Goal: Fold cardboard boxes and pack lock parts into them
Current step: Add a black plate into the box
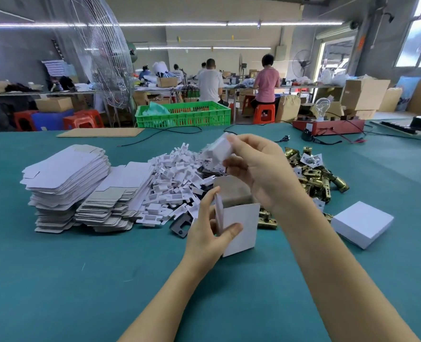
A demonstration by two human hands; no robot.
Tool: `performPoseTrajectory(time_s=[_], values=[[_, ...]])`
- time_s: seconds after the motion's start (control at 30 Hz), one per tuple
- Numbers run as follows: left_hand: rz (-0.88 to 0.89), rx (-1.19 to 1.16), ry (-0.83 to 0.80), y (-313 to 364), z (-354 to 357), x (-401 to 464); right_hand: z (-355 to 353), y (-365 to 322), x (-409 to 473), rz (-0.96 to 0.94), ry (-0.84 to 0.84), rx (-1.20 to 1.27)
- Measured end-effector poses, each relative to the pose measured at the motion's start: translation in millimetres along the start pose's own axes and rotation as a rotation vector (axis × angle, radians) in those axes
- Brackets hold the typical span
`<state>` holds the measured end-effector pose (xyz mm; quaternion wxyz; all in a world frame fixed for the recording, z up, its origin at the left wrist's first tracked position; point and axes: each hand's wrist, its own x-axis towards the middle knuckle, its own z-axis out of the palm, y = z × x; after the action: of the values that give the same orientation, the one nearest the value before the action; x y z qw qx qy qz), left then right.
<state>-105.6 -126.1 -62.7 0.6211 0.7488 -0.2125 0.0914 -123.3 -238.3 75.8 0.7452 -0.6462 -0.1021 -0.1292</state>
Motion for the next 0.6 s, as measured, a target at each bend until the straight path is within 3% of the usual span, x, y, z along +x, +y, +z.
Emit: performPoseTrajectory(time_s=[0.17, 0.43, 0.6], values=[[-0.023, -0.005, 0.006, -6, 0, 3, -55, -4, -1, 0.090, 0.171, 0.140], [0.021, -0.004, 0.002, -11, 0, 3, -91, 5, 3, 0.150, 0.101, 0.124], [0.026, 0.010, 0.001, -14, 1, 4, -97, 12, 6, 0.173, 0.126, -0.059]])
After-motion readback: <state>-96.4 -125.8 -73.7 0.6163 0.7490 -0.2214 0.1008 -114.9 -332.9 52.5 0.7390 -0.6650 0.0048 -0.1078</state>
